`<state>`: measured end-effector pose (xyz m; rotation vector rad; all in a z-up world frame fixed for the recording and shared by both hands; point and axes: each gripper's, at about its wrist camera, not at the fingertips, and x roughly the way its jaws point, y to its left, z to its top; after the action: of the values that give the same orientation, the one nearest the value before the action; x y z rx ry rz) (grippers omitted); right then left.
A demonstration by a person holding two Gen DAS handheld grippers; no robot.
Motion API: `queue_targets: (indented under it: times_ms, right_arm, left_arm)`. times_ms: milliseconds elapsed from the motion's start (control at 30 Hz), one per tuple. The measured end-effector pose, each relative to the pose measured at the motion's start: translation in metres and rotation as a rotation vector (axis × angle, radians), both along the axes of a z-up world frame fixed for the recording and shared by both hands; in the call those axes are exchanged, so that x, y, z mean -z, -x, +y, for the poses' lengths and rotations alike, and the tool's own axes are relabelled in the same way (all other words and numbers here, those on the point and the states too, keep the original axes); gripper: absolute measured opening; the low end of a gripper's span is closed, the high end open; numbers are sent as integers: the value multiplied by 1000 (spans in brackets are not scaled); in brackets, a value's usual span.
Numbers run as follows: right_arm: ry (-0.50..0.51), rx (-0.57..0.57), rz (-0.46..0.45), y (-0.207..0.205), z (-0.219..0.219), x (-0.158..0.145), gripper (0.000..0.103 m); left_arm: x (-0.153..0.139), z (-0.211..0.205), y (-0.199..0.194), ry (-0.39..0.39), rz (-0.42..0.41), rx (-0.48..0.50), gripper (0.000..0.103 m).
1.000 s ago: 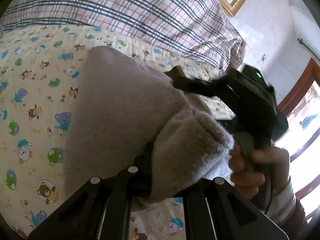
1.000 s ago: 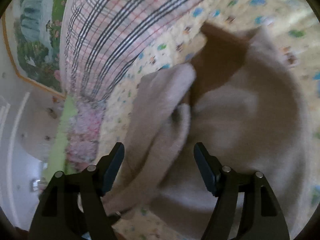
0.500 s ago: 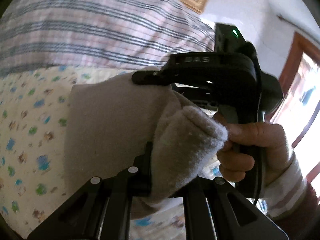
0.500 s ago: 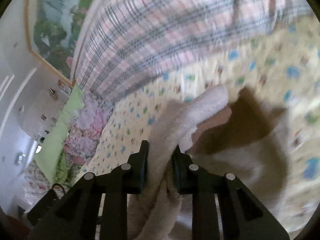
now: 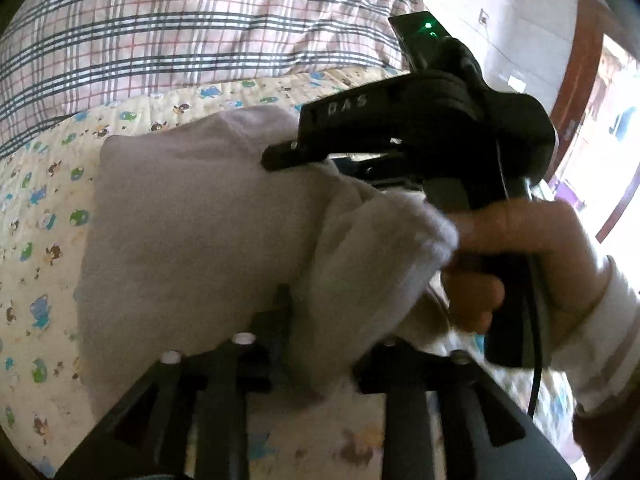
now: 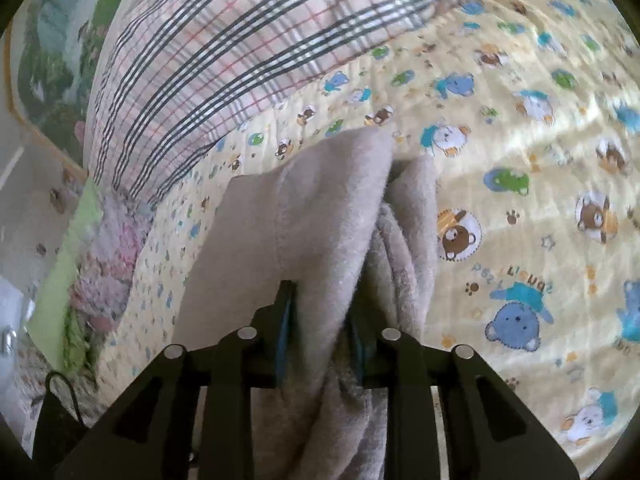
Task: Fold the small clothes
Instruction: 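Release the folded sweater with both grippers and withdraw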
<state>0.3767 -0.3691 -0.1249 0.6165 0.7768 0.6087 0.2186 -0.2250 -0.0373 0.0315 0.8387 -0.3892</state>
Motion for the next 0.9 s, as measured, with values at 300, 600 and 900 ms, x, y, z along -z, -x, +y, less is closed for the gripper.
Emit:
queue_targets:
  times_ms: [300, 600, 900]
  right_arm:
    - [-8, 134, -98, 88, -32, -34, 51]
    - [171, 99, -95, 136, 6, -14, 51]
    - [24, 97, -135, 154, -16, -23, 6]
  left_arm:
    - [-2, 79, 60, -92, -49, -86, 65]
    - [25, 110, 41, -74, 38, -158, 65]
    - [30, 126, 30, 11, 117, -195, 12]
